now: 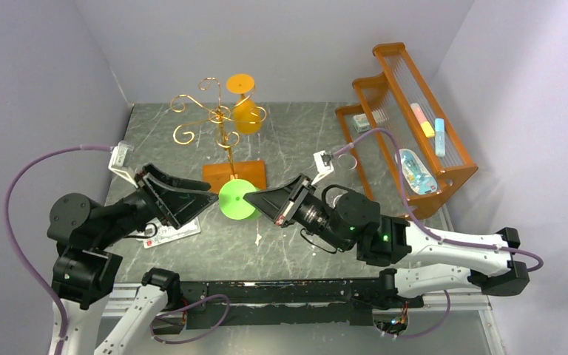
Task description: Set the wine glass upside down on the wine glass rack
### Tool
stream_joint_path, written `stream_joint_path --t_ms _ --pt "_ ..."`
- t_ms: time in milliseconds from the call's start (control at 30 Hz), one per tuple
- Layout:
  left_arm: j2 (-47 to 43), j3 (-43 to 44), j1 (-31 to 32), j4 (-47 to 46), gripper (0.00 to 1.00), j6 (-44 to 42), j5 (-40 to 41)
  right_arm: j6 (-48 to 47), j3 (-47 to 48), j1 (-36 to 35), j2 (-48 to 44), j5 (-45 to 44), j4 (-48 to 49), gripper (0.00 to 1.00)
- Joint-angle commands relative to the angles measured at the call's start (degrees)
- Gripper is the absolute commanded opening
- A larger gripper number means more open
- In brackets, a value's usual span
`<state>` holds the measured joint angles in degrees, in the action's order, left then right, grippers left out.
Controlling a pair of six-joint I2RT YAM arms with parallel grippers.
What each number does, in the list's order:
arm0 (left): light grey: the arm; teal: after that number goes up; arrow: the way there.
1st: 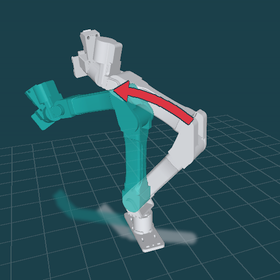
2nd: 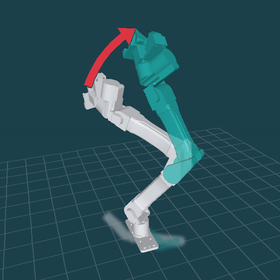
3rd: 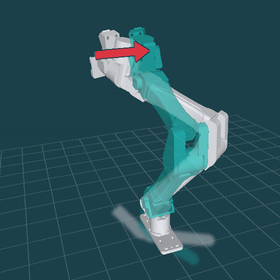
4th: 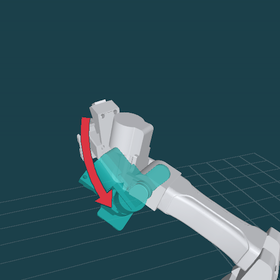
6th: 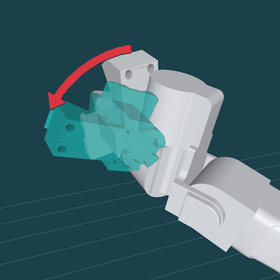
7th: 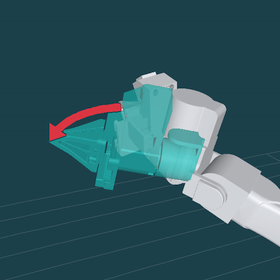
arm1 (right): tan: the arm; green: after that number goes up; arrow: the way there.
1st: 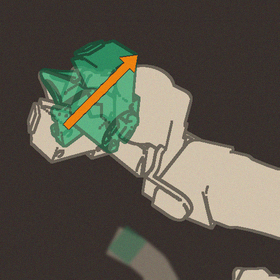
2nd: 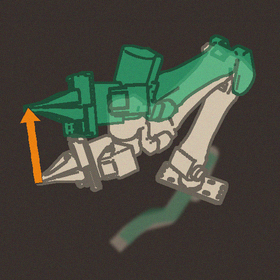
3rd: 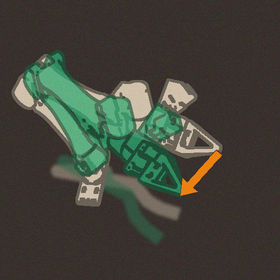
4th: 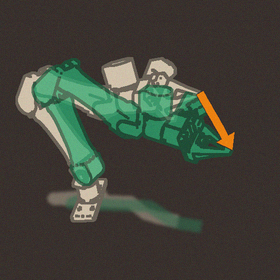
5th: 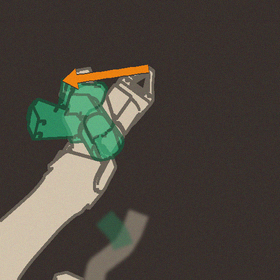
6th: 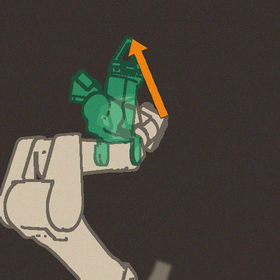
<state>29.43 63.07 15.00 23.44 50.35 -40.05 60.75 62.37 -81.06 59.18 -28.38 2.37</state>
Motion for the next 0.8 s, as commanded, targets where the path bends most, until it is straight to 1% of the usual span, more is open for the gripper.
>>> stream_joint_path --t_ms 0,100,233,333,400,500,533,567,600,633,667,700,733,767 --pt "1.9 0.9 0.3 6.1 0.89 3.4 -5.0 -7.2 2.1 0.1 2.0 5.0 3.9 0.0" --pt "2.5 0.0 0.3 8.9 0.83 1.6 -6.9 -9.4 3.0 0.1 3.7 7.5 5.2 0.0" --pt "2.7 0.1 0.3 10.3 0.65 0.2 -6.8 -9.1 3.5 0.4 5.3 9.7 5.9 0.0" --pt "3.7 0.8 0.3 11.4 0.46 -0.3 -8.0 -6.7 2.5 2.1 6.0 13.1 8.1 0.0" --pt "4.1 1.5 0.2 12.9 0.39 -0.8 -8.9 -4.7 2.6 4.2 6.9 15.3 8.2 0.0" --pt "3.8 2.1 0.3 13.5 0.29 -1.5 -9.9 -1.4 1.2 6.8 7.6 18.8 10.8 0.0" --pt "3.7 2.1 0.3 13.5 0.24 -1.7 -10.6 -0.8 1.1 7.5 8.0 19.6 11.0 0.0" --pt "3.6 2.2 0.3 13.7 0.14 -2.1 -11.1 -0.6 1.2 8.0 8.5 20.2 11.1 0.0" --pt "3.6 2.3 0.3 14.2 0.07 -2.6 -11.0 -0.5 1.5 8.3 8.9 20.7 10.8 0.0" --pt "3.6 2.5 0.3 14.7 0.05 -3.1 -10.7 -0.3 1.7 8.7 9.1 21.0 10.6 0.0" --pt "3.5 3.0 0.3 14.9 0.05 -3.5 -10.0 -0.1 1.7 8.8 9.2 21.1 10.5 0.02" --pt "3.3 3.3 0.3 14.9 0.05 -3.6 -8.9 -0.1 1.7 8.9 9.2 20.9 10.4 0.1" --pt "3.2 3.8 0.2 15.0 0.05 -3.5 -7.7 -0.1 1.7 8.9 9.2 20.6 10.2 0.23" --pt "3.2 4.3 0.2 15.3 0.05 -3.4 -6.3 -0.1 1.6 8.9 9.0 20.2 9.9 0.38"
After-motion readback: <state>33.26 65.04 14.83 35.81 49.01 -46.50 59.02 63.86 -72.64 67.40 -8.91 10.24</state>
